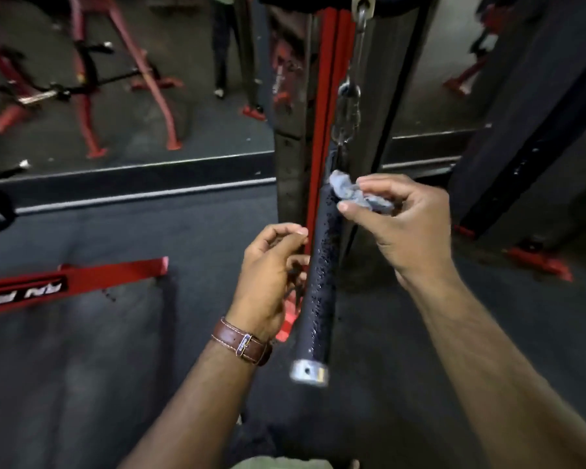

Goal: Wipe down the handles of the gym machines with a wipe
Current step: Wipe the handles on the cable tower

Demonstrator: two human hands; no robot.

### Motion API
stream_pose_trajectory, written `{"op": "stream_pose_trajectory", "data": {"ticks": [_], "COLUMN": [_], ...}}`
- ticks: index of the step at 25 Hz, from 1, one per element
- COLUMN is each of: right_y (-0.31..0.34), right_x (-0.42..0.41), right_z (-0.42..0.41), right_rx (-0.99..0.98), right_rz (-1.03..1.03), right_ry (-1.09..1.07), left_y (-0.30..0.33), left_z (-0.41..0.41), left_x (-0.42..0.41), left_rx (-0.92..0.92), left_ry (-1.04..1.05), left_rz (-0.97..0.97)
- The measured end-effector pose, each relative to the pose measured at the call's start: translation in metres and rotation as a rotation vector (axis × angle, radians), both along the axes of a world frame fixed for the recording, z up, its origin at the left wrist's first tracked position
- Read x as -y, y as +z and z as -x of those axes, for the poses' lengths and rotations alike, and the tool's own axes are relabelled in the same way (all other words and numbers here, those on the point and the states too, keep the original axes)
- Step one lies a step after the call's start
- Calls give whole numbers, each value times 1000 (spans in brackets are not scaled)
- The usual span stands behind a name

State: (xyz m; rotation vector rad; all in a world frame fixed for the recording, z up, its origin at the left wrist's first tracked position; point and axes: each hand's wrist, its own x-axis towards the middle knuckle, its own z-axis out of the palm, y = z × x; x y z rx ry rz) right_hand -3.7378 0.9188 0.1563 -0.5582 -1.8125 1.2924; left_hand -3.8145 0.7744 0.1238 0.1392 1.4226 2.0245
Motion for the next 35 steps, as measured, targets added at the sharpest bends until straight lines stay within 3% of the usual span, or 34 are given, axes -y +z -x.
{"op": "stream_pose_trajectory", "data": {"ticks": [5, 10, 17, 21, 26, 30, 35], "right_y": [-18, -18, -14, -13, -36, -21, -39], "right_x": [-9, -11, 1, -22, 3, -25, -5], "right_z": [0, 14, -3, 29, -14, 38, 3], "right_rx": [52, 193, 100, 86, 7, 48, -93], "right_rz": [-113, -385, -595, -536, -588, -535, -686], "right_ry": [175, 139, 304, 184, 455, 249, 520], "left_y": [6, 9, 2, 2, 0, 0, 6], "left_z": [-43, -59, -61, -59, -61, -62, -66], "left_x": [21, 26, 32, 32, 37, 32, 36], "left_rx": [26, 56, 65, 27, -19, -32, -31], "left_ry": [-126, -105, -115, -94, -70, -14, 31], "left_rz": [-53, -69, -53, -49, -28, 7, 31]}}
